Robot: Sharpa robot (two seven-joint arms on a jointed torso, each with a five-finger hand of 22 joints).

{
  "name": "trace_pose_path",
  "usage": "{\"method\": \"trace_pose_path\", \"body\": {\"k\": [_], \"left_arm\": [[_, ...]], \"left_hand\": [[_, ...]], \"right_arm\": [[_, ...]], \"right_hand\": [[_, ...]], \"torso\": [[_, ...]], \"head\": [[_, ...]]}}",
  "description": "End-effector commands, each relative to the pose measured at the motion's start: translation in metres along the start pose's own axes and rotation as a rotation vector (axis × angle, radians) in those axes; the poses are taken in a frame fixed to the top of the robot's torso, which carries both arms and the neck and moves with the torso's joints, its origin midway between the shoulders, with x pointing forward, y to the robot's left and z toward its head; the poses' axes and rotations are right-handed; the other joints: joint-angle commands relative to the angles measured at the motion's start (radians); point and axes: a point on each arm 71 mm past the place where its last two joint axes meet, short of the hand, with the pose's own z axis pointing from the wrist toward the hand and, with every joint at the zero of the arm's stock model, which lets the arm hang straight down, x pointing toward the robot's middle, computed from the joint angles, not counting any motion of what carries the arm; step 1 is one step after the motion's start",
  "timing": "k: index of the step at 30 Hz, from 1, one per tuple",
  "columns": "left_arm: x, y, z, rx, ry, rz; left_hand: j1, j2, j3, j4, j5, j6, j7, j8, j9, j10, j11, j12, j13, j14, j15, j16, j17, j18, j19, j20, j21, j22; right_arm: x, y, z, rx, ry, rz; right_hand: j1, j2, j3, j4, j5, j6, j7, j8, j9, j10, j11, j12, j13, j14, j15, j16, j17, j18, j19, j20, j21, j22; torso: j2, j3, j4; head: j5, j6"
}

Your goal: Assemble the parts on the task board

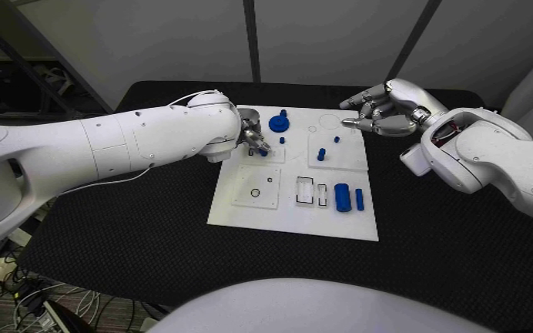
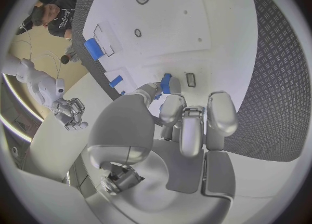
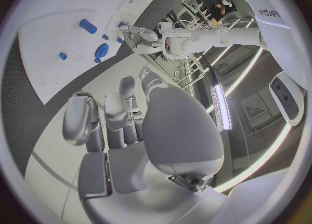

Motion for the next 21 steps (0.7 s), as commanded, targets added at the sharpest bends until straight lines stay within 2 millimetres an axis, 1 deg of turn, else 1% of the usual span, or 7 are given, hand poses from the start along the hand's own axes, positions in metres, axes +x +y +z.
{"method": "trace_pose_path", "body": {"k": [1, 10, 15, 19, 21], "left_arm": [[-0.001, 0.0017, -0.0002, -0.016, -0.03, 0.012], [-0.0006, 0.003, -0.0036, -0.009, -0.036, 0.014], [-0.0051, 0.0006, -0.0063, 0.009, -0.054, 0.0], [-0.0081, -0.0011, -0.0076, 0.02, -0.065, -0.01], [-0.0087, -0.0013, -0.0079, 0.021, -0.067, -0.011]], "left_hand": [[-0.012, 0.0, 0.227, -0.221, 0.008, 0.009, 0.0, 0.003, 0.002, 0.024, -0.007, 0.004, 0.012, 0.096, -0.005, 0.007, 0.226, -0.011, 0.006, 0.0, 0.005, 0.003], [-0.012, -0.001, 0.229, -0.222, 0.011, 0.01, 0.0, 0.003, 0.003, 0.025, -0.007, 0.003, 0.012, 0.096, -0.005, 0.007, 0.226, -0.011, 0.008, 0.0, 0.006, 0.005], [-0.013, -0.002, 0.23, -0.223, 0.013, 0.011, -0.001, 0.004, 0.004, 0.026, -0.007, 0.004, 0.013, 0.096, -0.006, 0.007, 0.226, -0.011, 0.009, -0.001, 0.007, 0.007], [-0.014, -0.002, 0.23, -0.223, 0.014, 0.012, -0.001, 0.004, 0.004, 0.027, -0.008, 0.005, 0.013, 0.096, -0.006, 0.007, 0.226, -0.011, 0.009, -0.001, 0.007, 0.007], [-0.014, -0.002, 0.23, -0.223, 0.014, 0.012, -0.001, 0.004, 0.004, 0.027, -0.008, 0.005, 0.013, 0.096, -0.006, 0.007, 0.226, -0.011, 0.009, -0.001, 0.007, 0.007]], "right_arm": [[-0.0002, 0.002, 0.0001, -0.011, 0.004, -0.003], [-0.0005, 0.0018, -0.0002, -0.01, 0.004, -0.003], [-0.0005, 0.0017, -0.0001, -0.01, 0.004, -0.003], [-0.0006, 0.0016, -0.0001, -0.01, 0.004, -0.004], [-0.0007, 0.0015, -0.0002, -0.01, 0.004, -0.004]], "right_hand": [[-0.012, 0.001, -0.002, 0.003, 0.003, 0.003, -0.001, -0.002, -0.001, 0.007, 0.002, 0.004, -0.001, 0.008, 0.001, -0.002, 0.002, 0.01, 0.006, 0.0, -0.005, -0.002], [-0.015, 0.001, -0.001, 0.004, 0.004, 0.005, -0.002, -0.002, -0.001, 0.008, 0.002, 0.006, -0.002, 0.009, 0.0, -0.005, 0.0, 0.01, 0.007, 0.0, -0.005, -0.002], [-0.015, 0.001, -0.001, 0.004, 0.004, 0.005, -0.002, -0.002, -0.001, 0.008, 0.002, 0.006, -0.002, 0.009, 0.0, -0.005, 0.0, 0.01, 0.007, 0.0, -0.005, -0.002], [-0.015, 0.001, -0.001, 0.004, 0.004, 0.005, -0.002, -0.002, -0.001, 0.008, 0.002, 0.006, -0.002, 0.009, 0.0, -0.005, 0.0, 0.01, 0.007, 0.0, -0.005, -0.002], [-0.015, 0.001, -0.001, 0.004, 0.004, 0.005, -0.002, -0.002, -0.001, 0.008, 0.002, 0.006, -0.002, 0.009, 0.0, -0.005, 0.0, 0.01, 0.007, 0.0, -0.005, -0.002]], "torso": [[0.0, 0.0006, -0.0009], [-0.001, 0.0003, -0.0001], [0.0, 0.0001, -0.0009], [0.0, -0.0003, -0.0012], [0.0, 0.0, -0.0011]], "head": [[0.0, -0.001], [0.0, -0.002], [0.0, -0.002], [-0.002, -0.002], [-0.001, -0.003]]}}
